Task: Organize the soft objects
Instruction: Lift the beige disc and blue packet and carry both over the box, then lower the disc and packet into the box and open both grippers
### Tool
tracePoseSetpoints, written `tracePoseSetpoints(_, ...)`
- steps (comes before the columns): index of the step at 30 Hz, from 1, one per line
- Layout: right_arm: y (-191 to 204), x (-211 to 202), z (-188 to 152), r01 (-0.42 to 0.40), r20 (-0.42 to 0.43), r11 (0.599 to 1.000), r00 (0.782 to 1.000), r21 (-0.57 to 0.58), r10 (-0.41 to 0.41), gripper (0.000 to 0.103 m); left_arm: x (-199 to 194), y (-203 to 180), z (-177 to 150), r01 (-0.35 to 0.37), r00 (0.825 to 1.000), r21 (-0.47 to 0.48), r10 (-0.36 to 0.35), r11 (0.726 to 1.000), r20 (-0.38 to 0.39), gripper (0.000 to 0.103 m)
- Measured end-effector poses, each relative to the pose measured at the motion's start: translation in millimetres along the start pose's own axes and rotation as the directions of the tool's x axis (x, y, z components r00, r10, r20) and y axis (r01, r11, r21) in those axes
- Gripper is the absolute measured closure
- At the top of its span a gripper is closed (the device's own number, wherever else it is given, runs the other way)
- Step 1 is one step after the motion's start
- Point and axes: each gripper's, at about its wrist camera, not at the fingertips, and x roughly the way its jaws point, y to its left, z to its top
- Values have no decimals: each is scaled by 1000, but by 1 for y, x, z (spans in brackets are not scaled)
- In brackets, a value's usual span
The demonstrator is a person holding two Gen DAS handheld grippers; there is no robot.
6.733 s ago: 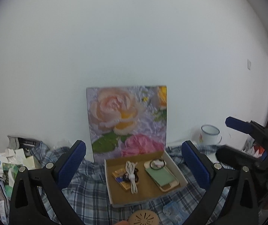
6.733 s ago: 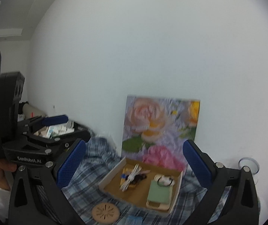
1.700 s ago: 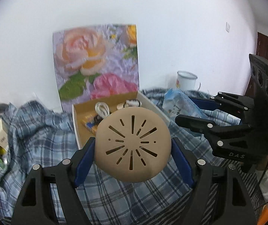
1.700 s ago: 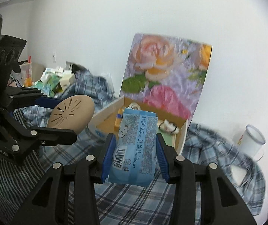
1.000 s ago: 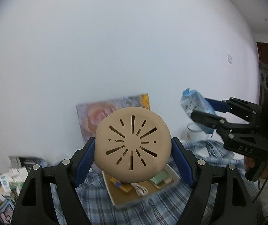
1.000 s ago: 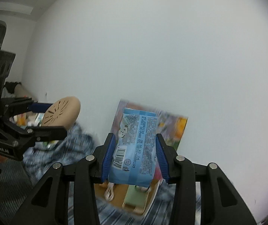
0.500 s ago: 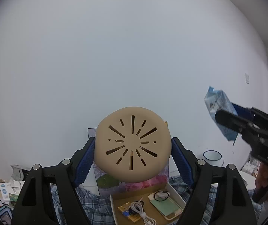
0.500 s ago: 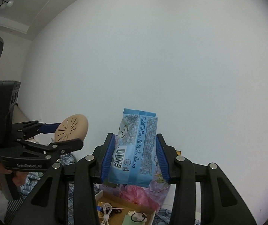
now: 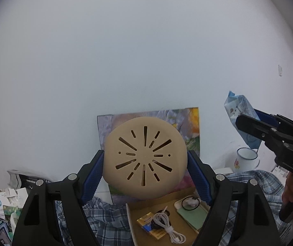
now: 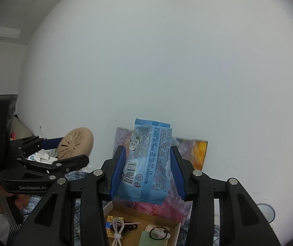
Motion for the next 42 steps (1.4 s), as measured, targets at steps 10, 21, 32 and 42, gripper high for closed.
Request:
tracePoseSetpoints(10,-15,46,-27,-34,-137,997,990,63,42,60,46,8,-31,29,993,-26,-31,999,-112,23)
tracePoseSetpoints(21,-16,83,-72,-75,-251,989,962,129,106,60,87,-11,-68,59,967,-27,-64,998,-247,23)
tracePoseSetpoints(32,-23,106,-106,-96,-343,976,925,197,160,60,128,-17,-105,68,936,-41,-78,997,-344,22)
tracePoseSetpoints(42,-27,121,-127,-71,-406,978,902,196,147,60,148,-18,-127,74,906,-45,-86,996,-414,22)
